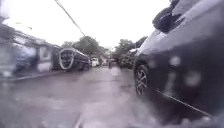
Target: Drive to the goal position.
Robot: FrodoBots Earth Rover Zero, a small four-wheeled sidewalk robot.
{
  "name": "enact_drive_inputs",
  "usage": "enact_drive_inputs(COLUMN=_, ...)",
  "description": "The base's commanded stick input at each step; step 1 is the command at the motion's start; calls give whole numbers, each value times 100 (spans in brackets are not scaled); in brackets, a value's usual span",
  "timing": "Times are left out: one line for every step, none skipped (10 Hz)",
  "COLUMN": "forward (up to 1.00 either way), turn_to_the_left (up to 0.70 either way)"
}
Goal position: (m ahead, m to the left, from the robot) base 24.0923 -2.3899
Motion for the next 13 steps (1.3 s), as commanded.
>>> enact_drive_inputs(forward=100, turn_to_the_left=0)
enact_drive_inputs(forward=100, turn_to_the_left=0)
enact_drive_inputs(forward=100, turn_to_the_left=0)
enact_drive_inputs(forward=100, turn_to_the_left=0)
enact_drive_inputs(forward=100, turn_to_the_left=0)
enact_drive_inputs(forward=100, turn_to_the_left=0)
enact_drive_inputs(forward=100, turn_to_the_left=0)
enact_drive_inputs(forward=100, turn_to_the_left=0)
enact_drive_inputs(forward=100, turn_to_the_left=0)
enact_drive_inputs(forward=100, turn_to_the_left=0)
enact_drive_inputs(forward=100, turn_to_the_left=0)
enact_drive_inputs(forward=100, turn_to_the_left=0)
enact_drive_inputs(forward=100, turn_to_the_left=0)
